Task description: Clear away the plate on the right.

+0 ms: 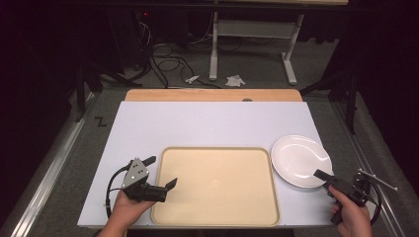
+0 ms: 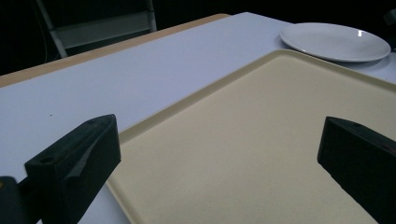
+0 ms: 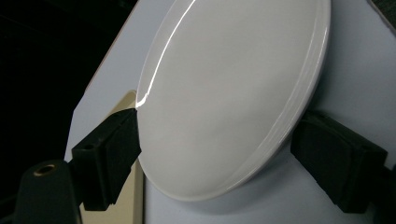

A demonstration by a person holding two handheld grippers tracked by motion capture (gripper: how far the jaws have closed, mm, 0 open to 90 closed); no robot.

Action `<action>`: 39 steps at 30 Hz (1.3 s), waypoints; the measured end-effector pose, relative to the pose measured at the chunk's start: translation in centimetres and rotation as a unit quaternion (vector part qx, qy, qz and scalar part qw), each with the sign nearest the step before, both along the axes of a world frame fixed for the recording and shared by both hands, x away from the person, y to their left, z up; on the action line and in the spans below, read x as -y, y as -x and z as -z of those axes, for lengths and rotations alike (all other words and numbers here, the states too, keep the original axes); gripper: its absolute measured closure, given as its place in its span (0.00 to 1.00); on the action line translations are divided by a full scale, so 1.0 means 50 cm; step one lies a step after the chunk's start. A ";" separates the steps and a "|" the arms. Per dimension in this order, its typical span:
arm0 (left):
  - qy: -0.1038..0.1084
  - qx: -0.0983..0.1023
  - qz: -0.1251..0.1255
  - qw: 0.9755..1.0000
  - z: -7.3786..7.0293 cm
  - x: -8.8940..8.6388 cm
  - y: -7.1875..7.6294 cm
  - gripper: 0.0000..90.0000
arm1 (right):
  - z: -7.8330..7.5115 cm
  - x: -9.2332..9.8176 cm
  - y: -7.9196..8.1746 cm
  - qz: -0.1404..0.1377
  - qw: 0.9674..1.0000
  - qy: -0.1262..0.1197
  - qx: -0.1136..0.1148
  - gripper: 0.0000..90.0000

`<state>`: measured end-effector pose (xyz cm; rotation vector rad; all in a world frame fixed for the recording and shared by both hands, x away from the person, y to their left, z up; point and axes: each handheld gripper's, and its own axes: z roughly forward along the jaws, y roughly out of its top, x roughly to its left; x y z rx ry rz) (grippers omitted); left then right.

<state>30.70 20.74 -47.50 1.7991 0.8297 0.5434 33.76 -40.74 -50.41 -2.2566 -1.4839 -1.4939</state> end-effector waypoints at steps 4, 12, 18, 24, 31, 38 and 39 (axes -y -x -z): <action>-0.003 -0.001 0.001 1.000 0.001 0.000 0.001 0.00 | 0.004 0.009 -0.005 0.007 1.000 -0.011 0.000 0.25; -0.003 0.000 0.003 1.000 0.002 0.002 0.001 0.00 | 0.011 0.024 -0.010 0.008 1.000 -0.027 -0.006 0.36; 0.001 0.002 0.005 1.000 -0.001 0.000 0.003 0.01 | 0.016 0.030 -0.005 0.015 1.000 -0.012 -0.011 0.55; 0.002 0.005 0.008 1.000 -0.003 0.000 0.005 0.01 | 0.020 0.033 -0.003 0.020 1.000 -0.006 -0.013 0.64; 0.003 0.007 0.008 1.000 -0.004 0.000 0.004 0.01 | 0.017 0.030 -0.004 0.015 1.000 0.022 -0.016 0.72; 0.000 0.006 0.010 1.000 -0.003 0.002 0.004 0.01 | 0.019 0.033 -0.005 0.018 0.999 0.035 -0.025 0.86; -0.001 0.007 0.010 1.000 -0.003 0.002 0.005 0.01 | 0.021 0.036 -0.005 0.020 0.999 0.030 -0.027 0.87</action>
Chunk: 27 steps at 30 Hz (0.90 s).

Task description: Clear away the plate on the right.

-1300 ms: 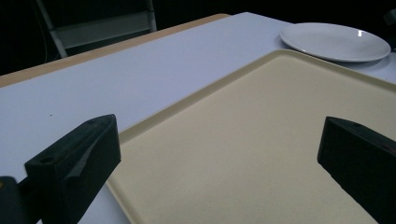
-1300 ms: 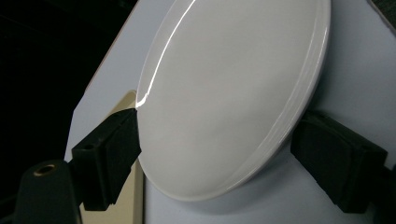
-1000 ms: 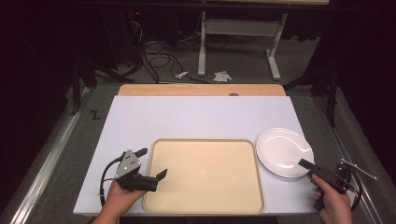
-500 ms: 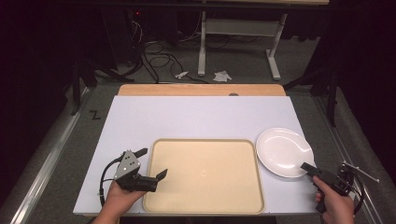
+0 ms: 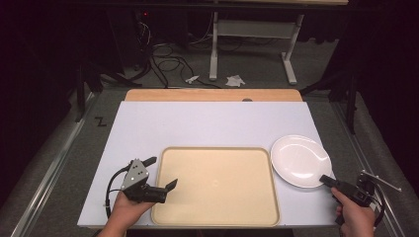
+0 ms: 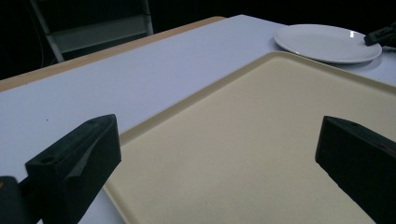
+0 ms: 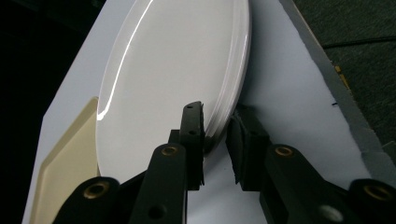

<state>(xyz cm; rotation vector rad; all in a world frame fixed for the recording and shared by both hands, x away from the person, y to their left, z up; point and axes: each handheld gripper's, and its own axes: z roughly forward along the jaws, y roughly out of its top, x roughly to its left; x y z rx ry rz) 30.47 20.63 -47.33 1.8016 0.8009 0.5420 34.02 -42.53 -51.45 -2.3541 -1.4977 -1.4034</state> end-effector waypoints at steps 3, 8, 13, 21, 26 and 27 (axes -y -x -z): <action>0.000 0.001 0.000 1.000 -0.001 -0.001 0.000 0.01 | 0.003 0.005 0.000 0.009 1.000 -0.022 -0.005 0.89; 0.002 0.003 -0.003 1.000 -0.002 -0.003 0.000 0.01 | 0.002 0.009 0.003 0.018 0.999 -0.045 0.004 0.93; 0.002 0.003 -0.002 1.000 -0.002 -0.003 0.001 0.01 | -0.013 0.011 0.010 0.023 0.998 -0.044 0.032 0.97; 0.003 0.003 -0.004 1.000 -0.003 -0.005 0.001 0.01 | -0.023 0.011 0.014 0.028 0.997 -0.056 0.050 0.99; 0.003 0.003 -0.003 1.000 -0.003 -0.005 0.001 0.01 | -0.023 0.014 0.015 0.027 0.996 -0.057 0.054 0.99; 0.003 0.003 -0.004 1.000 -0.003 -0.005 0.001 0.01 | -0.024 0.015 0.016 0.030 0.996 -0.059 0.054 0.99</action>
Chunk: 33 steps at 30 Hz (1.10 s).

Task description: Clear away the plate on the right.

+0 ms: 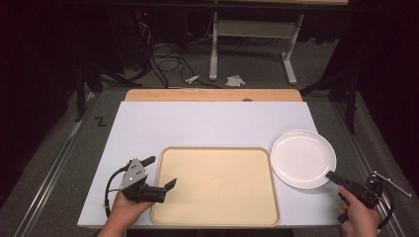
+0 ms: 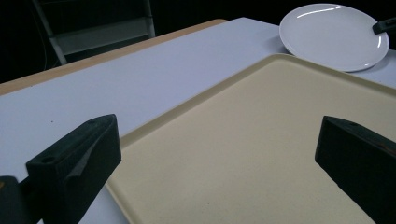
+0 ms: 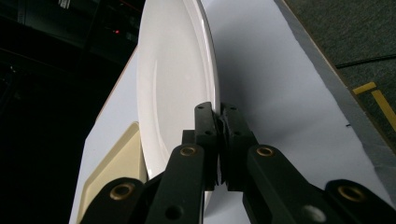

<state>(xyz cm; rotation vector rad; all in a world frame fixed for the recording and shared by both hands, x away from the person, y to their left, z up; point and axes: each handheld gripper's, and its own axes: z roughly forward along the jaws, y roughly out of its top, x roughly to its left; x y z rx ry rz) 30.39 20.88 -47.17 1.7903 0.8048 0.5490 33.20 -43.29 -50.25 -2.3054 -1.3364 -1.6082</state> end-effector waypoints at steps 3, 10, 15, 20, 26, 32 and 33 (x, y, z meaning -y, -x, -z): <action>0.000 0.000 0.000 1.000 0.000 0.000 0.000 0.01 | -0.003 0.001 0.002 0.003 1.000 0.003 0.002 0.99; 0.002 0.002 -0.001 1.000 -0.001 -0.001 0.001 0.01 | -0.008 0.004 0.006 0.012 1.000 -0.001 -0.001 0.99; 0.003 0.002 0.000 1.000 -0.001 -0.002 0.001 0.01 | -0.009 0.008 0.009 0.016 1.000 -0.005 0.003 0.98; 0.000 0.001 0.001 1.000 -0.001 -0.001 0.000 0.01 | -0.008 0.012 0.013 0.026 0.999 -0.021 0.007 0.98; 0.002 0.002 -0.001 1.000 0.000 -0.002 0.000 0.01 | -0.011 0.014 0.015 0.023 0.999 -0.038 0.017 0.98; 0.003 0.002 -0.004 1.000 0.000 -0.002 -0.001 0.01 | -0.022 -0.002 0.011 0.006 0.998 -0.051 0.029 0.99; 0.004 0.002 -0.004 1.000 0.000 -0.002 -0.001 0.01 | -0.024 -0.008 0.010 0.002 0.998 -0.051 0.030 0.99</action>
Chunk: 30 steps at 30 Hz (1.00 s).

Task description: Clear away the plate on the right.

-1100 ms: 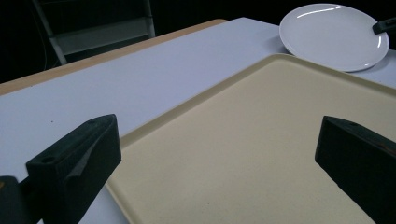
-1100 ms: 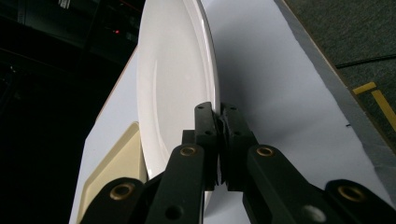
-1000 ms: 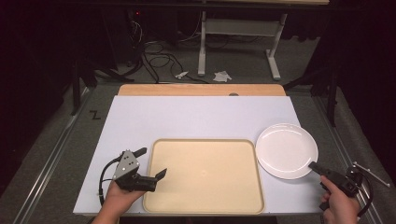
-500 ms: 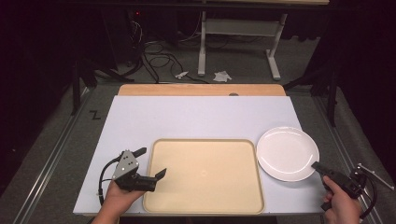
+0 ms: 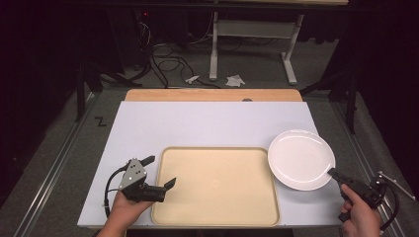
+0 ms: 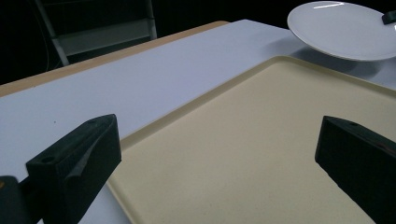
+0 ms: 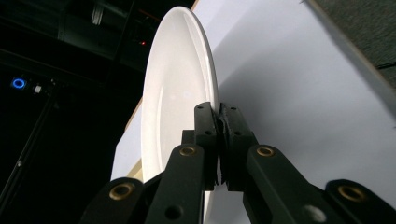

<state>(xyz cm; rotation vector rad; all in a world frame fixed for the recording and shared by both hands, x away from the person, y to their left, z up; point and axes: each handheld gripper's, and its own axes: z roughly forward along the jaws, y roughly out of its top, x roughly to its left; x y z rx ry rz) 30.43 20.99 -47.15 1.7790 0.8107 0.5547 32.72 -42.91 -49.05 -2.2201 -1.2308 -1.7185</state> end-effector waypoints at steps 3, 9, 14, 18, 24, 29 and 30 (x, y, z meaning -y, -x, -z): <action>0.002 -0.001 -0.001 1.000 -0.001 -0.002 0.002 0.01 | -0.004 -0.015 -0.006 -0.014 1.000 -0.002 0.000 0.98; 0.007 0.001 -0.007 1.000 -0.001 -0.005 0.002 0.01 | -0.019 -0.058 -0.033 -0.054 0.999 0.004 0.003 0.98; 0.008 -0.004 -0.013 1.000 0.003 -0.010 -0.001 0.01 | -0.031 -0.095 -0.050 -0.085 0.996 0.007 0.008 0.98; 0.009 -0.003 -0.014 1.000 0.003 -0.011 0.000 0.01 | -0.045 -0.125 -0.061 -0.106 0.994 0.010 0.008 0.98; 0.011 -0.003 -0.016 1.000 0.003 -0.014 0.001 0.01 | -0.064 -0.192 -0.080 -0.151 0.988 0.000 0.022 0.99; 0.010 -0.007 -0.015 1.000 0.005 -0.015 0.000 0.01 | -0.066 -0.229 -0.091 -0.168 0.985 0.001 0.025 0.99; 0.010 -0.007 -0.015 1.000 0.005 -0.015 0.000 0.01 | -0.065 -0.237 -0.093 -0.174 0.985 0.001 0.022 0.99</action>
